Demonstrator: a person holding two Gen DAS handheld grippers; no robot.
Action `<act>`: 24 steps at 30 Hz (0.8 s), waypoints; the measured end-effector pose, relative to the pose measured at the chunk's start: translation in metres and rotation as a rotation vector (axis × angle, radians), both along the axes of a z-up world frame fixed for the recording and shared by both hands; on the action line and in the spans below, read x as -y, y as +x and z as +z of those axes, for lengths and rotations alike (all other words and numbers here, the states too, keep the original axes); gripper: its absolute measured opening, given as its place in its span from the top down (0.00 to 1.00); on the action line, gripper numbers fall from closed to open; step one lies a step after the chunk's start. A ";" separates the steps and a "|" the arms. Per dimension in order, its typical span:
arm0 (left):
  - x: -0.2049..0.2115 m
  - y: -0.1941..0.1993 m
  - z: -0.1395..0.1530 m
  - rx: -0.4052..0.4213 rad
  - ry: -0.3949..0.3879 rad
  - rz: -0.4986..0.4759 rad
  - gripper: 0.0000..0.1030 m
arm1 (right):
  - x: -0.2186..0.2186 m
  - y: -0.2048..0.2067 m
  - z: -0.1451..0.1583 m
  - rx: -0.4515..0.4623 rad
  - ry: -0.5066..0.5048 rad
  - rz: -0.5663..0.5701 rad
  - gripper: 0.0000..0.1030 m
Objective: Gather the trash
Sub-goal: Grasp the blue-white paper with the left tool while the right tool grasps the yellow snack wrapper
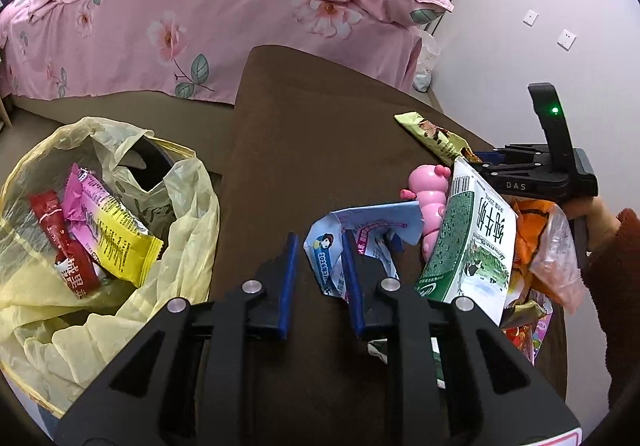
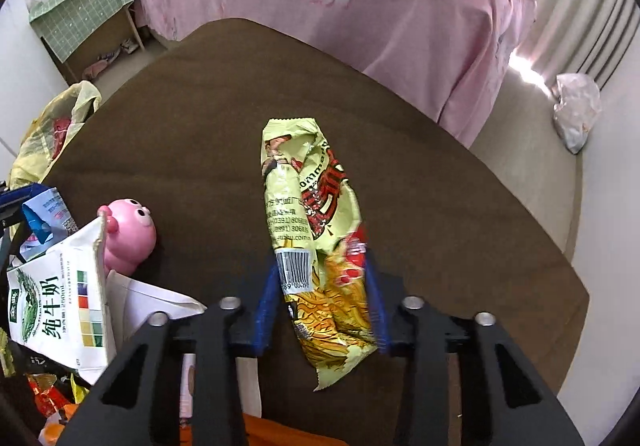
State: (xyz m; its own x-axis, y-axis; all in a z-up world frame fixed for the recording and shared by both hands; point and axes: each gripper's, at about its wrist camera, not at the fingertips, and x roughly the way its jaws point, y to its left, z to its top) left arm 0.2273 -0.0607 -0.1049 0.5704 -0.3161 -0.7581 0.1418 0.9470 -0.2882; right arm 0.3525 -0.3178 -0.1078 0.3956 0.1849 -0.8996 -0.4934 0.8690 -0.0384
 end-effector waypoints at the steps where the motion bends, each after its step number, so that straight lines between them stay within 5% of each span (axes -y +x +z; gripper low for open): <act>1: 0.000 0.000 0.000 0.000 0.000 0.000 0.79 | 0.000 -0.003 0.003 0.008 -0.004 -0.001 0.74; 5: -0.001 0.000 0.000 0.002 -0.009 -0.003 0.77 | 0.007 -0.019 0.025 0.068 0.007 -0.054 0.76; 9: -0.015 -0.001 0.004 0.028 -0.091 0.011 0.54 | 0.021 -0.042 0.057 0.157 0.051 -0.149 0.76; 13: -0.015 0.004 0.010 0.095 -0.083 -0.042 0.47 | 0.030 -0.081 0.084 0.248 0.066 -0.216 0.76; 19: 0.021 0.025 0.001 0.070 0.072 -0.176 0.44 | 0.039 -0.135 0.101 0.299 0.120 -0.267 0.76; 24: 0.022 0.010 0.004 0.044 0.003 -0.252 0.44 | 0.044 -0.171 0.105 0.318 0.163 -0.279 0.76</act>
State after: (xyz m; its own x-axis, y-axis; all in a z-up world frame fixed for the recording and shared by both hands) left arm 0.2370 -0.0823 -0.1010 0.5068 -0.4498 -0.7354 0.3856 0.8813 -0.2733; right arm 0.1812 -0.3620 -0.0026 0.7023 0.1611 -0.6934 -0.2250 0.9743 -0.0016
